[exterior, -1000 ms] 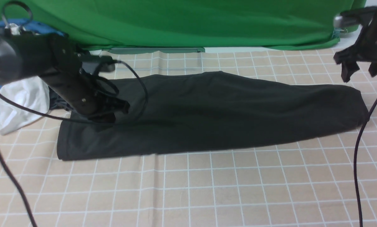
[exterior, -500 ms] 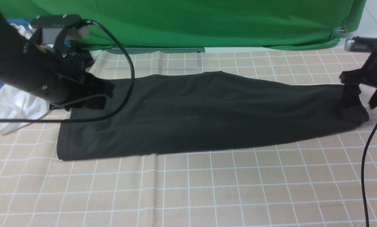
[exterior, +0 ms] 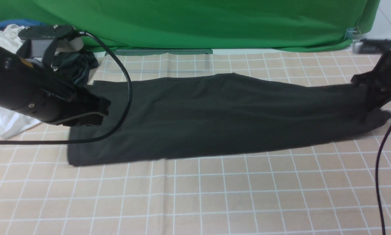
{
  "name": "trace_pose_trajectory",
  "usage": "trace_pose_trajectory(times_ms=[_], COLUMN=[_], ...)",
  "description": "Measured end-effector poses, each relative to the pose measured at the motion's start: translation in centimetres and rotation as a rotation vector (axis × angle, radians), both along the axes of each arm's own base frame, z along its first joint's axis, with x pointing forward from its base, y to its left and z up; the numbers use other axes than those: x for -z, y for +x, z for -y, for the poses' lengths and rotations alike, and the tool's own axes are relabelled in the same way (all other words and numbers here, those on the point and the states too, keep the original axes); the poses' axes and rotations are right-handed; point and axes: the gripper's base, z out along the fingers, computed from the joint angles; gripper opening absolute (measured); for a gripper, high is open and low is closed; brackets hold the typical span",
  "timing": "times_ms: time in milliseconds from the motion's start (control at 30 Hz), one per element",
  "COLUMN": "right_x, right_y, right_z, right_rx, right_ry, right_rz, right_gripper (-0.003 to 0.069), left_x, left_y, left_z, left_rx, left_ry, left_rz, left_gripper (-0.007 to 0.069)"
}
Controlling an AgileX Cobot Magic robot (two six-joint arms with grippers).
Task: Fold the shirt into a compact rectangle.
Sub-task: 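Fold the right end of the dark garment over onto its left end with the right gripper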
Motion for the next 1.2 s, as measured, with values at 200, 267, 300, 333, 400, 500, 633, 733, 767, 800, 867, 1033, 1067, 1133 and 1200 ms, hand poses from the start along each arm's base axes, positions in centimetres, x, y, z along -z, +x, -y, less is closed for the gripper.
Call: trace_pose_trajectory(times_ms=[200,267,300,333,400,500,633,733,767,800,867,1033,1067,1133,1200], right_x=[-5.6,-6.8,-7.5,-8.0,-9.6,-11.5,-13.3,-13.9,-14.1,-14.3,-14.3,-12.9,-12.3,-11.4,-9.8], right_y=[-1.9,-2.3,-2.4,-2.6,-2.9,-3.2,-3.5,-3.8,-4.0,-4.1,-4.3,-5.3,-5.4,-5.5,-5.7], right_z=[2.6,2.6,2.4,2.0,0.5,-2.7,-9.4,-15.1,-17.0,-19.0,-20.9,-30.1,-31.6,-33.6,-36.5], right_rx=[0.061,0.073,0.076,0.075,0.059,0.011,-0.115,-0.229,-0.265,-0.295,-0.325,-0.437,-0.448,-0.46,-0.474], right_ry=[-0.096,-0.091,-0.075,-0.057,-0.005,0.078,0.214,0.287,0.305,0.324,0.342,0.431,0.444,0.463,0.487], right_rz=[0.104,0.132,0.15,0.167,0.209,0.263,0.309,0.331,0.34,0.351,0.361,0.376,0.373,0.368,0.361], right_gripper=[0.0094,0.0094,0.0094,0.0094,0.0094,0.0094,0.0094,0.0094,0.0094,0.0094,0.0094,0.0094,0.0094,0.0094,0.0094], left_x=[-1.8,-2.3,-2.5,-2.6,-2.8,-3.0,-3.0,-3.0,-3.0,-3.0,-3.1,-3.1,-3.1,-3.1,-3.1], left_y=[-1.4,-1.8,-1.9,-2.1,-2.2,-2.4,-2.4,-2.4,-2.4,-2.4,-2.3,-2.3,-2.3,-2.3,-2.3], left_z=[-0.3,-0.3,-0.4,-0.4,-0.5,-0.5,-0.5,-0.5,-0.5,-0.5,-0.5,-0.4,-0.4,-0.4,-0.4], left_rx=[0.001,0.001,-0.001,-0.01,-0.017,-0.032,-0.037,-0.039,-0.039,-0.04,-0.042,-0.046,-0.046,-0.046,-0.046], left_ry=[-0.007,-0.009,-0.011,-0.014,-0.017,-0.025,-0.028,-0.031,-0.033,-0.035,-0.038,-0.05,-0.053,-0.054,-0.054], left_rz=[0.07,0.089,0.096,0.102,0.108,0.11,0.11,0.11,0.11,0.111,0.114,0.12,0.12,0.12,0.12], left_gripper=[0.0017,0.0017,0.0017,0.0017,0.0017,0.0017,0.0017,0.0017,0.0017,0.0017,0.0018,0.0018,0.0018,0.0018,0.0018])
